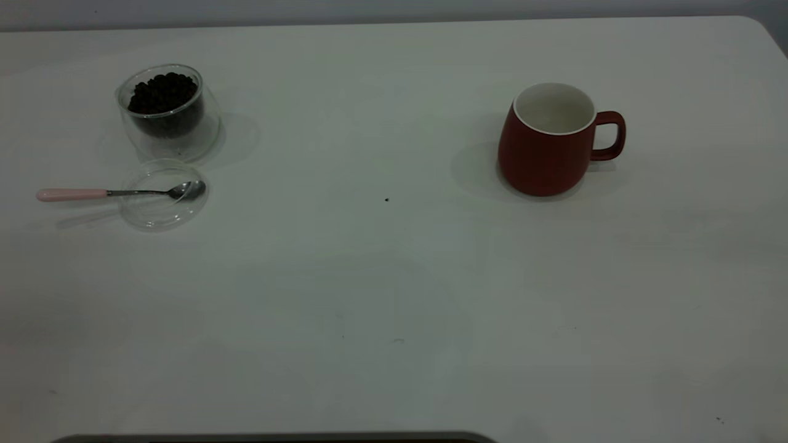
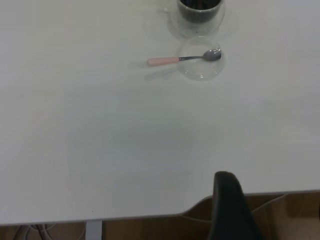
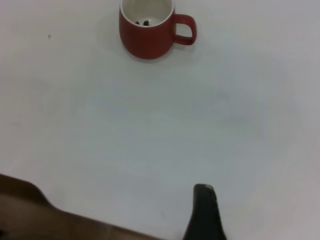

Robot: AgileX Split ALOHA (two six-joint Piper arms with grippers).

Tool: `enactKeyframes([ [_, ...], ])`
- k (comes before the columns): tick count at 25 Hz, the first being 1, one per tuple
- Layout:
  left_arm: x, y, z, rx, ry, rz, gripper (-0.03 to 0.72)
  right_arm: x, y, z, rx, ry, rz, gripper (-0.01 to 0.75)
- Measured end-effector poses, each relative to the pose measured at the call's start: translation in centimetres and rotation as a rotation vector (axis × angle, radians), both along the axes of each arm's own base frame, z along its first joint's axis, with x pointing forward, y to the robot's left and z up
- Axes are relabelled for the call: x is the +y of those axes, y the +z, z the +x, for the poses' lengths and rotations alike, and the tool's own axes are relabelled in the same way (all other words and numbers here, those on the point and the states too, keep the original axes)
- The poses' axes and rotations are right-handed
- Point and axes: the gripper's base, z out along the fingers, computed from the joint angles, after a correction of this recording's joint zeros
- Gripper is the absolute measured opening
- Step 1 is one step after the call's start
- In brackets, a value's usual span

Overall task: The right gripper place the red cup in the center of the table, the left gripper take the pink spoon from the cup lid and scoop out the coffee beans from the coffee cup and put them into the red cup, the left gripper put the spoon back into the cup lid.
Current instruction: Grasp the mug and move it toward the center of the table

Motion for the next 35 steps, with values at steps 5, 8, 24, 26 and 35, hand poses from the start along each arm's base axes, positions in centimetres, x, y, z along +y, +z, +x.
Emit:
enactKeyframes([
  [5,0.0,0.0,0.0,0.0,0.0,0.0,0.475,0.5,-2.2,6.8,0.098,0.102,-0.056,0.605],
  [8,0.0,0.0,0.0,0.0,0.0,0.0,0.475,0.7,-3.6,10.7,0.146,0.151,-0.08,0.589],
  [24,0.0,0.0,0.0,0.0,0.001,-0.002,0.475,1.6,-15.2,28.9,0.198,0.739,-0.416,0.587],
  [26,0.0,0.0,0.0,0.0,0.001,-0.002,0.475,1.7,-17.0,30.3,0.185,0.804,-0.432,0.587],
  [35,0.0,0.0,0.0,0.0,0.001,-0.002,0.475,-0.1,-21.9,32.3,0.128,0.791,-0.341,0.587],
])
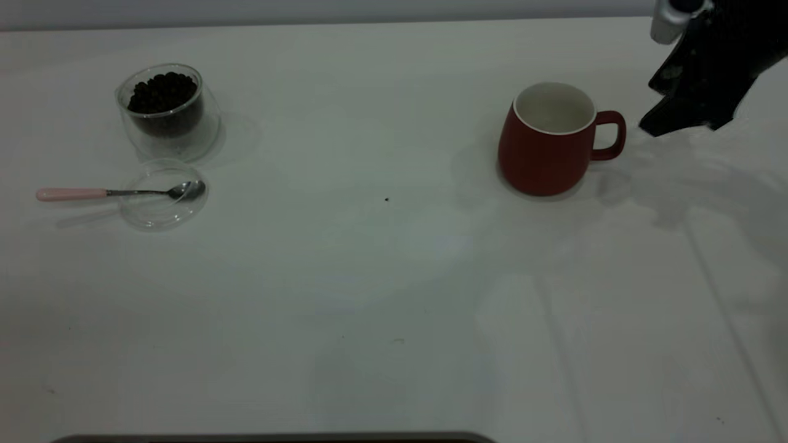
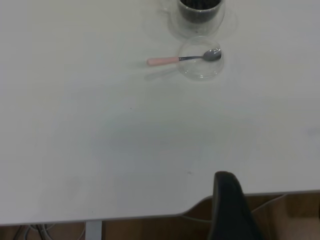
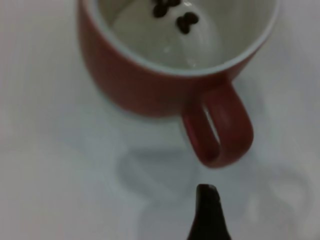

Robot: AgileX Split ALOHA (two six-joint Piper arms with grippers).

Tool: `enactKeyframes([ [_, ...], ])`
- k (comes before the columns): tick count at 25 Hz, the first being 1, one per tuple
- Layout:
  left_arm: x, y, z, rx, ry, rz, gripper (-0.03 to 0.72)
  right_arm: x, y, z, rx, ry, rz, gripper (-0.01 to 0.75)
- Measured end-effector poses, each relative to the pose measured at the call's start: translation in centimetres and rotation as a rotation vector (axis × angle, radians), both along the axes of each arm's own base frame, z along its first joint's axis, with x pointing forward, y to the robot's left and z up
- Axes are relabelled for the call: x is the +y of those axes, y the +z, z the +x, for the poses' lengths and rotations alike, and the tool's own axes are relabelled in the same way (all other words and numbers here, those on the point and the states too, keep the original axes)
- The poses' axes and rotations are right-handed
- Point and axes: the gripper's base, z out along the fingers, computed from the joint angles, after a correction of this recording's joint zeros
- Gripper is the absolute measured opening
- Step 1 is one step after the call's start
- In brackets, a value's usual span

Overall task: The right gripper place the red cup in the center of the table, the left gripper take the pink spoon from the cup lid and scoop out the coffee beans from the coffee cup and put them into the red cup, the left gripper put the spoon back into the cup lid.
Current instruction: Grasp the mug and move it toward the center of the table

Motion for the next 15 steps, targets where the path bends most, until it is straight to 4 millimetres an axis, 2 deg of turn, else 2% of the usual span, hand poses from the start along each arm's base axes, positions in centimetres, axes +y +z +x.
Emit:
enactKeyframes([
  [7,0.0,0.0,0.0,0.0,0.0,0.0,0.475,1.0,-2.6,0.8,0.048,-0.044,0.068,0.587],
  [15,0.0,0.0,0.0,0.0,-0.002,0.001,0.475,5.2,-3.3,0.9,0.056,0.012,0.098,0.581],
])
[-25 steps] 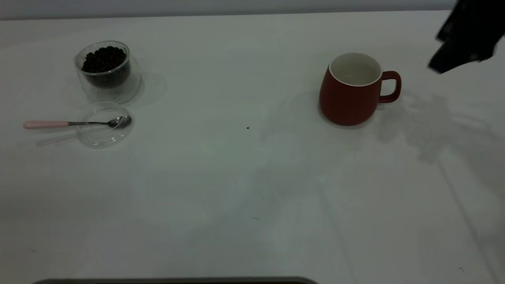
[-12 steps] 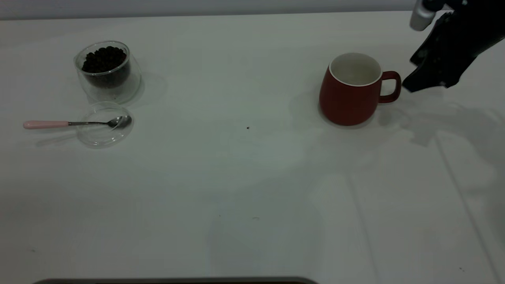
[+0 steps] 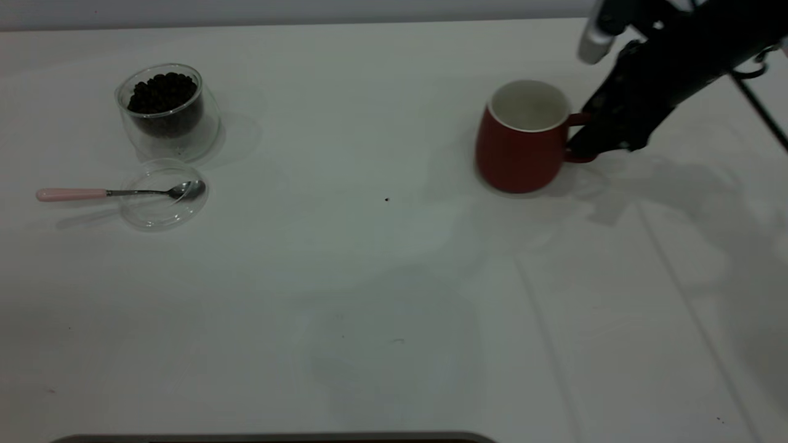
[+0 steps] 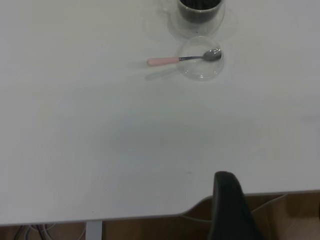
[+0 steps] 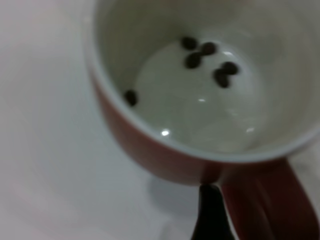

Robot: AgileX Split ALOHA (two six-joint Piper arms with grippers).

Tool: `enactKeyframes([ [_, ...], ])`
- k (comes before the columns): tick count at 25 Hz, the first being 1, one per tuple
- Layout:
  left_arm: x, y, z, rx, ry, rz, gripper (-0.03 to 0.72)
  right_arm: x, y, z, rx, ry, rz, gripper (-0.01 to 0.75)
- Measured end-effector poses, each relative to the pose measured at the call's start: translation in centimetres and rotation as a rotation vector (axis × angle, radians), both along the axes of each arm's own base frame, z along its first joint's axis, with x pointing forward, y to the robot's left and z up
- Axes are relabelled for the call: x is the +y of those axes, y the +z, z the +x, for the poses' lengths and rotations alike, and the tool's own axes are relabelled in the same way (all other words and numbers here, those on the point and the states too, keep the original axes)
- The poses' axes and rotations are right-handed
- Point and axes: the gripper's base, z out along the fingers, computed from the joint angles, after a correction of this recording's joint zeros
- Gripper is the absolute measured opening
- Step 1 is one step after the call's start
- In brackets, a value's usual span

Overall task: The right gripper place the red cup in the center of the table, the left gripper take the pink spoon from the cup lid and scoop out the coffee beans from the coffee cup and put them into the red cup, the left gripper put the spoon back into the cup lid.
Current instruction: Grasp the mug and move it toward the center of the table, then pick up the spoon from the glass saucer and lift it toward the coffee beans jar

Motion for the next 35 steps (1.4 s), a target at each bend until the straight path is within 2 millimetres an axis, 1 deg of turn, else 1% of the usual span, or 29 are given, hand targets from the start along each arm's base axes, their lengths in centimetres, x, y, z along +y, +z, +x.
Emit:
enactKeyframes([
  [4,0.0,0.0,0.0,0.0,0.0,0.0,0.475,2.9,0.0,-0.5,0.001,0.056,0.008,0.578],
  [9,0.0,0.0,0.0,0.0,0.0,0.0,0.475,6.7,0.2,-1.2,-0.001,0.066,0.04,0.579],
  [13,0.0,0.0,0.0,0.0,0.0,0.0,0.475,9.7,0.2,-1.9,-0.021,0.097,0.029,0.579],
  [16,0.0,0.0,0.0,0.0,0.0,0.0,0.475,11.7,0.4,-1.9,-0.045,0.132,0.034,0.579],
  [19,0.0,0.0,0.0,0.0,0.001,-0.001,0.475,13.0,0.7,-1.6,-0.068,0.138,0.042,0.578],
  [21,0.0,0.0,0.0,0.0,0.001,-0.001,0.475,13.1,0.8,-1.6,-0.071,0.133,0.043,0.578],
  [23,0.0,0.0,0.0,0.0,0.001,-0.001,0.475,12.4,0.8,-1.3,-0.069,0.117,0.049,0.578],
  [26,0.0,0.0,0.0,0.0,0.001,-0.001,0.475,10.3,1.3,-1.1,-0.051,0.068,0.05,0.578],
  [28,0.0,0.0,0.0,0.0,0.001,-0.001,0.475,8.5,2.2,-1.6,-0.043,0.032,0.044,0.578],
  [30,0.0,0.0,0.0,0.0,0.001,-0.001,0.475,6.8,3.9,-2.6,-0.039,-0.013,0.046,0.578],
  [31,0.0,0.0,0.0,0.0,0.001,-0.001,0.475,6.3,5.3,-3.1,-0.044,-0.041,0.056,0.578],
  [32,0.0,0.0,0.0,0.0,0.001,-0.001,0.475,5.8,6.2,-4.0,-0.024,-0.09,0.075,0.578],
  [35,0.0,0.0,0.0,0.0,0.001,-0.001,0.475,4.9,10.8,-7.3,0.038,-0.313,0.2,0.577],
])
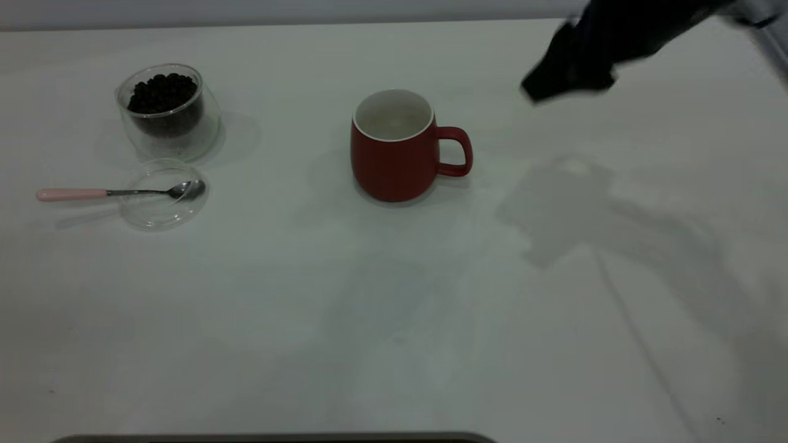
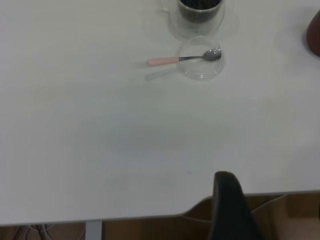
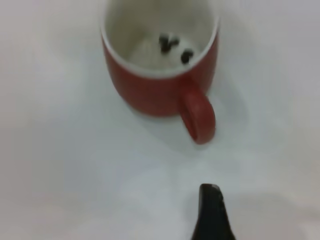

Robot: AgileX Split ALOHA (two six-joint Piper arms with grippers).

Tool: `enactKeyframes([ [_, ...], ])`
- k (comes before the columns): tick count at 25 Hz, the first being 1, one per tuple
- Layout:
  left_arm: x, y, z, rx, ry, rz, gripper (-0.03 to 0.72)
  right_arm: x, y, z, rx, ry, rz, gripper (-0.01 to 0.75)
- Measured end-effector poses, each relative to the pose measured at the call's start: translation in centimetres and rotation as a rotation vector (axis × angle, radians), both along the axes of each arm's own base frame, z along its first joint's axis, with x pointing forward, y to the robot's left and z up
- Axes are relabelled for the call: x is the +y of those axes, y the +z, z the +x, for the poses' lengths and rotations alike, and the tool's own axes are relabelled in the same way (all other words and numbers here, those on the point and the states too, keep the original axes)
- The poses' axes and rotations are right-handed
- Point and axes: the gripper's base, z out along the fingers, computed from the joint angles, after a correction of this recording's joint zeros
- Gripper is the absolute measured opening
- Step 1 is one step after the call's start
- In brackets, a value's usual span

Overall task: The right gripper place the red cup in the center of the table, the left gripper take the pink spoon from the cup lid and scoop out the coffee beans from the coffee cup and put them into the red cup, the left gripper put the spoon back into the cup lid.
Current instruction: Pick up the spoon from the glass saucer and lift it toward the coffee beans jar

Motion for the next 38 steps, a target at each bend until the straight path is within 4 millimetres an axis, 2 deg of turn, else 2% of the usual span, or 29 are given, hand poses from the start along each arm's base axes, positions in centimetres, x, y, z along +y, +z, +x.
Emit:
enactKeyframes([
  [3,0.0,0.0,0.0,0.0,0.0,0.0,0.475,-1.3,4.4,-4.5,0.067,-0.213,0.136,0.577],
  [9,0.0,0.0,0.0,0.0,0.0,0.0,0.475,-5.3,8.5,-12.6,0.287,-0.447,0.222,0.577],
  [12,0.0,0.0,0.0,0.0,0.0,0.0,0.475,-7.4,10.7,-16.3,0.348,-0.476,0.106,0.577],
  [16,0.0,0.0,0.0,0.0,0.0,0.0,0.475,-10.4,12.7,-20.7,0.313,-0.587,-0.111,0.577],
  [20,0.0,0.0,0.0,0.0,0.0,0.0,0.475,-11.1,13.4,-24.1,0.254,-0.688,-0.125,0.577],
  [24,0.0,0.0,0.0,0.0,0.0,0.0,0.475,-11.4,12.4,-27.4,0.158,-0.723,-0.102,0.577],
  [38,0.0,0.0,0.0,0.0,-0.001,0.001,0.475,-11.5,13.7,-34.2,-0.288,-0.736,0.068,0.577],
])
